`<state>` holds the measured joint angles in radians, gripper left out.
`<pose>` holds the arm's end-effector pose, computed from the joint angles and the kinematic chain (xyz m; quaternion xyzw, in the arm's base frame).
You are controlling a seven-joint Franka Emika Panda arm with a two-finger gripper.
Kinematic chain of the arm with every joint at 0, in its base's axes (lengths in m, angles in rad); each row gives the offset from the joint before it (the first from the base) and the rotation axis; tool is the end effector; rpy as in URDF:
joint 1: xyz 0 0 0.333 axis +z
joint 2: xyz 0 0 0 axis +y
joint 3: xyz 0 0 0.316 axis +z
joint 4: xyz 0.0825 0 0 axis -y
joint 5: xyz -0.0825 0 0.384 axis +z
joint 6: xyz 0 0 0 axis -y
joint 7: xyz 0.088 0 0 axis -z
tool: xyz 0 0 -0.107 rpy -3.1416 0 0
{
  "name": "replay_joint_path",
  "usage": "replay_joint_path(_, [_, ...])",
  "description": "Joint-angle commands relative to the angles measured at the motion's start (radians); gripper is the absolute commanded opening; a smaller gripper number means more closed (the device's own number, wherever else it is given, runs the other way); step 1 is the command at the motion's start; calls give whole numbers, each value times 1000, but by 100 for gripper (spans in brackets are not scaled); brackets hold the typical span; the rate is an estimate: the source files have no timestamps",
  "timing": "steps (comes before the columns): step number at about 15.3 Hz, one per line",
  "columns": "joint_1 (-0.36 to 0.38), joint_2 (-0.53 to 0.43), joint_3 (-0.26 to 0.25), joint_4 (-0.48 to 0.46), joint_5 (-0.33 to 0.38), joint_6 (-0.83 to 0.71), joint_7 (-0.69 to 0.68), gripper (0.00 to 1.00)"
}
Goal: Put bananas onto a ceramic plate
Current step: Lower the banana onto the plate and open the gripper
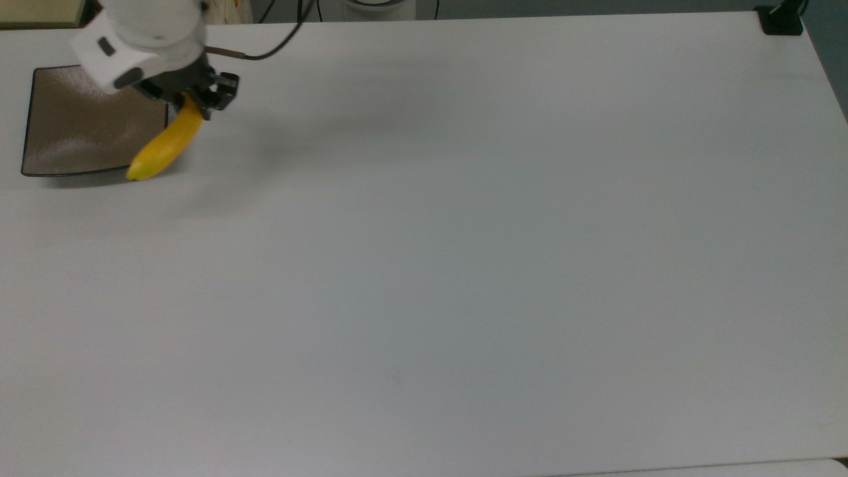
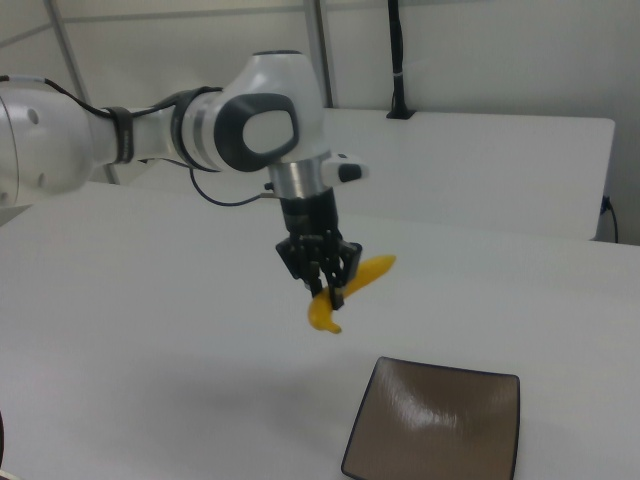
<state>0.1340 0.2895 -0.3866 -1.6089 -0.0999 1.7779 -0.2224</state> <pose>0.6150 -0.1436 0.4635 0.9935 0.0022 -0.0726 0.0877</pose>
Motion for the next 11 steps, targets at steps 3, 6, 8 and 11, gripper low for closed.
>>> replay_joint_path(3, [-51, -19, -83, -78, 63, 107, -225, 15])
replay_joint_path(6, [-105, -6, -98, -124, 71, 216, -313, 19])
replay_joint_path(8, [-122, -3, -107, -135, 69, 244, -377, 25])
replay_joint_path(11, [-140, 11, -124, -135, 68, 247, -475, 99])
